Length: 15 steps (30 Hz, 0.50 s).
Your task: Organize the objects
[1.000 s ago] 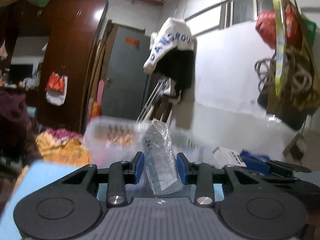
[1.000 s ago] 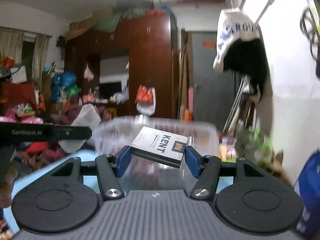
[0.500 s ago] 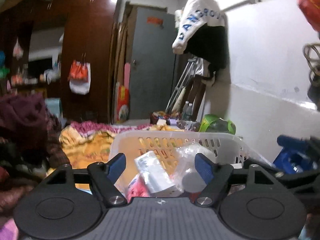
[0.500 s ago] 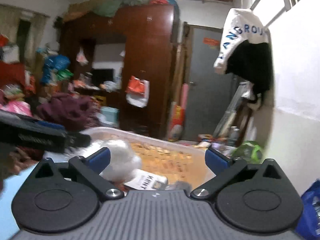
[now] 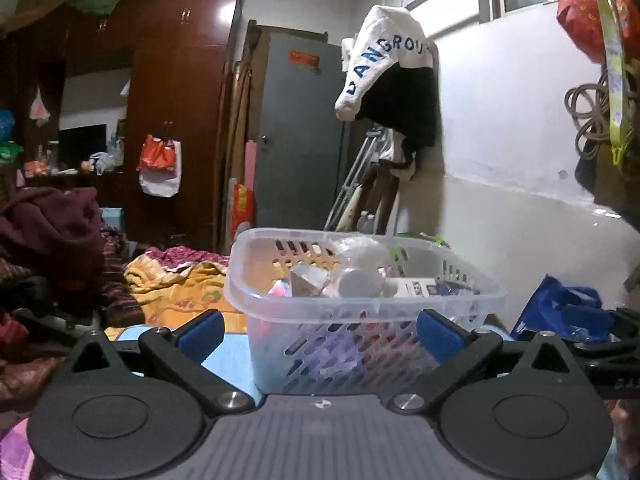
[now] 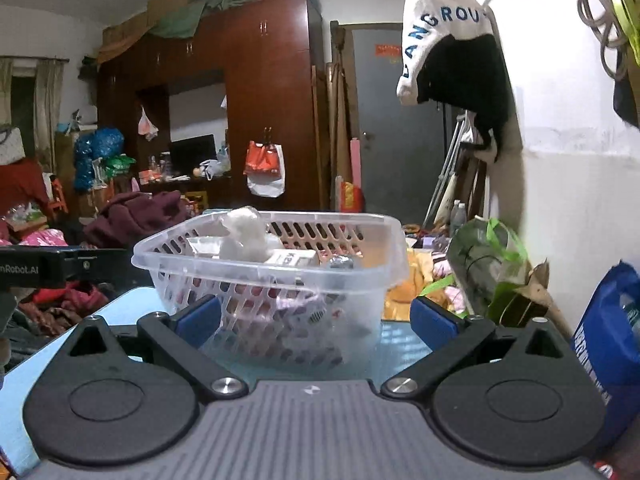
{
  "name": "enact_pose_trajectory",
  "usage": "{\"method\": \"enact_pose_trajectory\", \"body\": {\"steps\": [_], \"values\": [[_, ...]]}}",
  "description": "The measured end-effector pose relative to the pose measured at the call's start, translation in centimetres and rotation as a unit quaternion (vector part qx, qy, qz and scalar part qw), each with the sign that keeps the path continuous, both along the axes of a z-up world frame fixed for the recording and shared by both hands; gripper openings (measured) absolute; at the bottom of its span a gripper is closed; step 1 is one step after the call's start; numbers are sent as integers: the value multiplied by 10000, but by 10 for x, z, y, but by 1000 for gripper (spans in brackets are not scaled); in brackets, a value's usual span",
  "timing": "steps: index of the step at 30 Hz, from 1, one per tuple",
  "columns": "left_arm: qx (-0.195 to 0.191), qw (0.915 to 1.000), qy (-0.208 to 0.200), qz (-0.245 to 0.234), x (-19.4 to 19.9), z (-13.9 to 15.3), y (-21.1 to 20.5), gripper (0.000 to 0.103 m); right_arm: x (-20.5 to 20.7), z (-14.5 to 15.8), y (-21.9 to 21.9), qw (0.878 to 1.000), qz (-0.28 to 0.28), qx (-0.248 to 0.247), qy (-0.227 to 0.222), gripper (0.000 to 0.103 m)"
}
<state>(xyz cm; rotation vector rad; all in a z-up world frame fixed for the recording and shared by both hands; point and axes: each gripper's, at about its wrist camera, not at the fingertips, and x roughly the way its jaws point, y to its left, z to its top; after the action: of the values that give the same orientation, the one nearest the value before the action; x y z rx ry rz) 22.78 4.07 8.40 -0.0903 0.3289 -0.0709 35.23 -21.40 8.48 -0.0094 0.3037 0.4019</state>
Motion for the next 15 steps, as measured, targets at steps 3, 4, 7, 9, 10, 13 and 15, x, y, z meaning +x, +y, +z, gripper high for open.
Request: {"method": "enact_pose_trajectory", "body": {"steps": [3, 4, 7, 9, 10, 13, 15], "values": [[94, 9999, 11, -50, -3, -2, -10, 103, 2, 3, -3, 10000, -72, 59, -2, 103], [123, 9999, 57, -37, -3, -3, -12, 103, 2, 3, -4, 10000, -71, 58, -15, 103], [203, 9998, 85, -28, -7, -6, -17, 103, 2, 4, -3, 9999, -73, 3, -70, 103], [221, 9997, 135, -17, -9, -9, -16, 103, 1, 3, -2, 9999, -84, -32, -96, 103], [218, 9997, 142, -19, -9, -9, -15, 103, 1, 3, -1, 9999, -77, -47, -98, 103], [202, 9997, 150, 1, -14, -10, -17, 103, 1, 2, -1, 9999, -42, -60, -97, 103], [219, 9997, 135, 9, -15, -10, -17, 103, 1, 2, 0, 9999, -23, -73, -108, 103]]}}
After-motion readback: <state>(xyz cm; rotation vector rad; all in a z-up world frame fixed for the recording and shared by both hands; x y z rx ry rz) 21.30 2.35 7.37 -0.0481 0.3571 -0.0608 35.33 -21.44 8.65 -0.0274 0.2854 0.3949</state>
